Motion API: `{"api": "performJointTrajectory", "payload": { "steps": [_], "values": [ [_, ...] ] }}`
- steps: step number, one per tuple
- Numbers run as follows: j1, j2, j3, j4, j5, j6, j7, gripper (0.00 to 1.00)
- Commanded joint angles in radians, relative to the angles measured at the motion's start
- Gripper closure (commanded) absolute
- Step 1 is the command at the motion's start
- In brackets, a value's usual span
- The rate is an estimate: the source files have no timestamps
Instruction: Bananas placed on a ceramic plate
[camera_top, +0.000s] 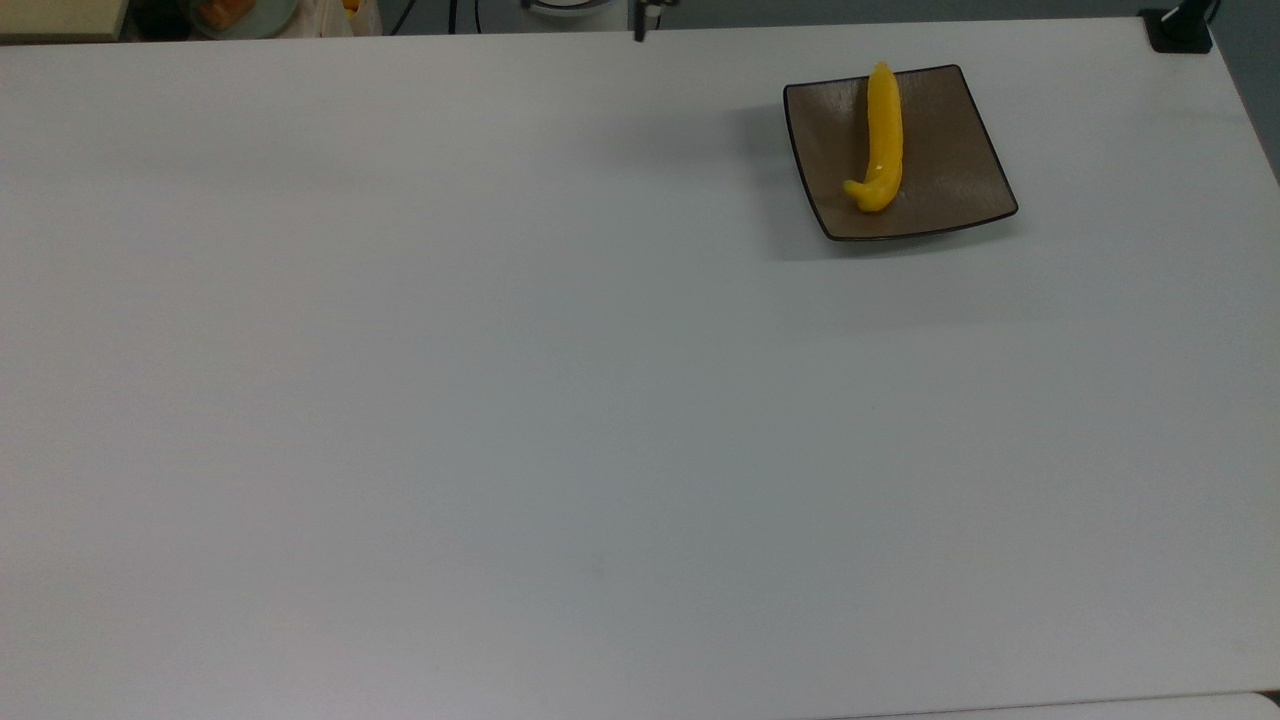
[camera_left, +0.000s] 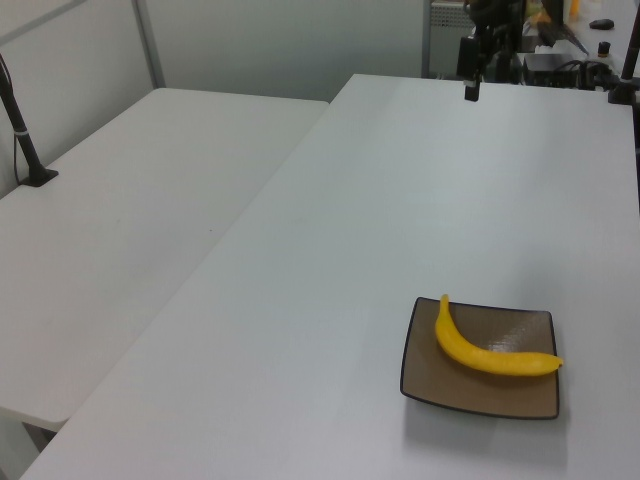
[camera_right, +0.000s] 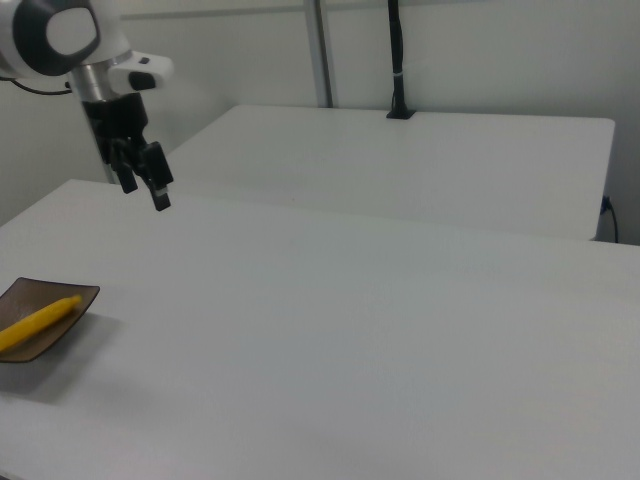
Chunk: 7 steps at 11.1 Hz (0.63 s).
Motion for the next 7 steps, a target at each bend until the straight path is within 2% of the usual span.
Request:
{"api": "performJointTrajectory", "payload": {
  "steps": [1,3,7],
  "values": [
    [-0.026,-0.004,-0.020,-0.009,0.050,0.055,-0.278,0.00],
    [-0.026,-0.001,-0.020,-0.024,0.050,0.088,-0.416,0.00],
    [-0.026,0.005,-0.006,-0.026,0.050,0.143,-0.430,0.00]
  ]
}}
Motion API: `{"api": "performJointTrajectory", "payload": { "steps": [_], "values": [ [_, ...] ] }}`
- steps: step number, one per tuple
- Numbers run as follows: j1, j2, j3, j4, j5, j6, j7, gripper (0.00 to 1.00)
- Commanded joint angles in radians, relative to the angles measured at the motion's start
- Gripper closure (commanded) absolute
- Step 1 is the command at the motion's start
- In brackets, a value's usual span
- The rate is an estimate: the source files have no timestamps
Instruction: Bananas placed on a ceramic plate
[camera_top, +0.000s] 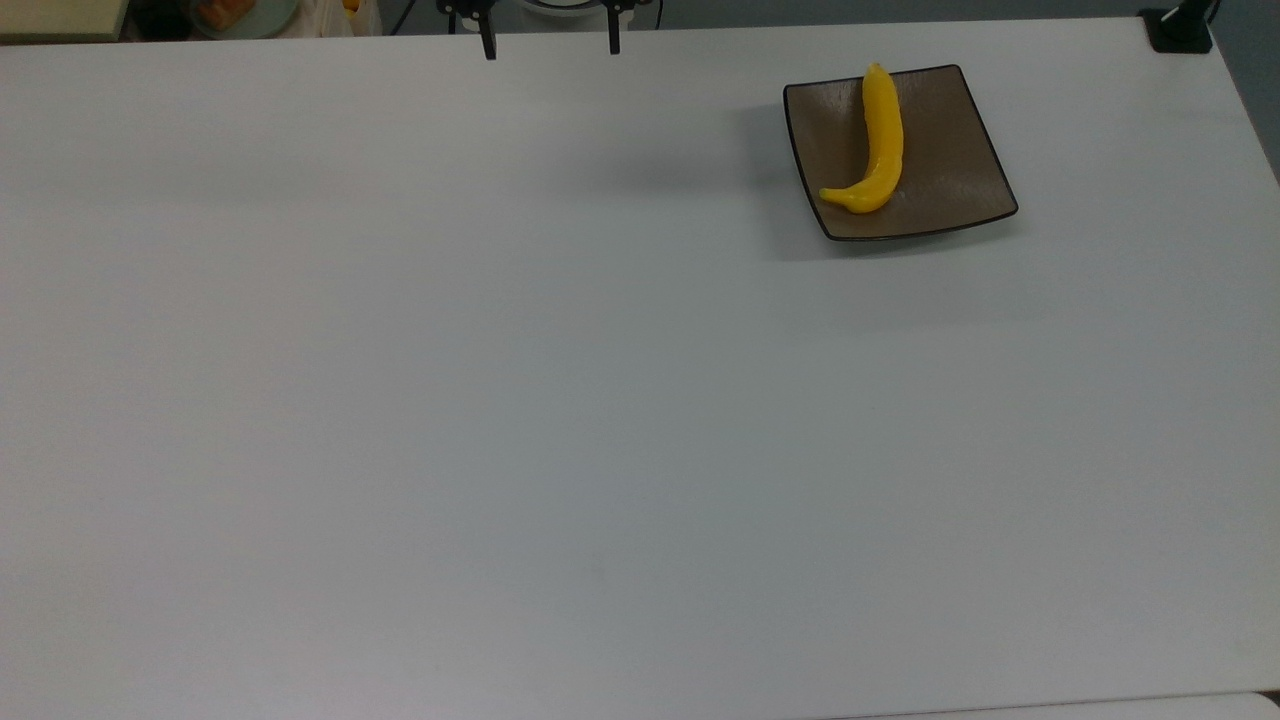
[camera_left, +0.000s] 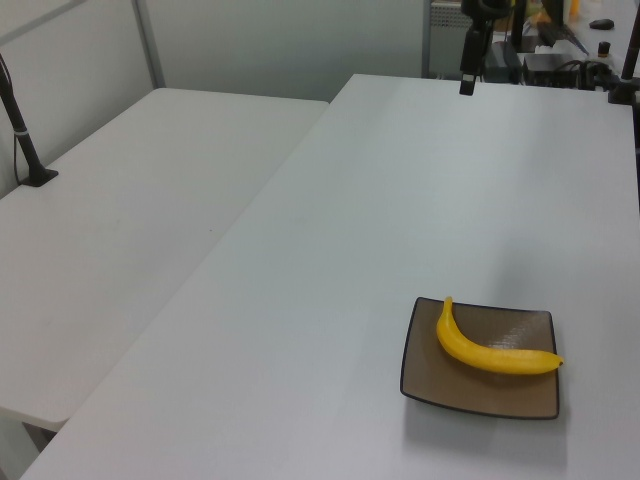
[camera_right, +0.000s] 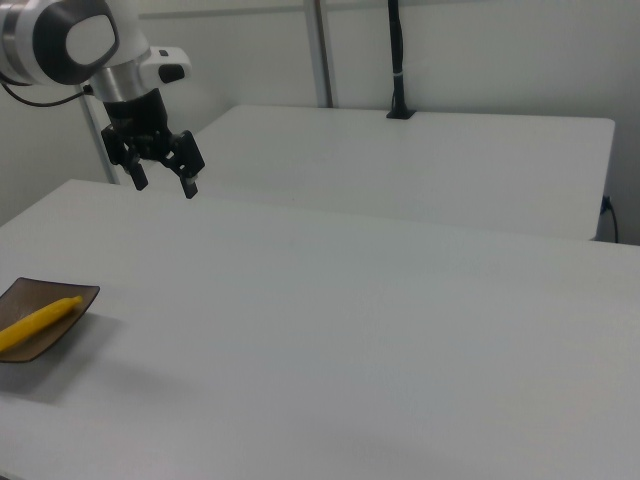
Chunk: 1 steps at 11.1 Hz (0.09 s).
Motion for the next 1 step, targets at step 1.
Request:
{"api": "performJointTrajectory", "payload": {
  "steps": [1],
  "values": [
    [0.001,-0.009,0.008,-0.016,0.020,0.026,-0.029,0.00]
  ]
}}
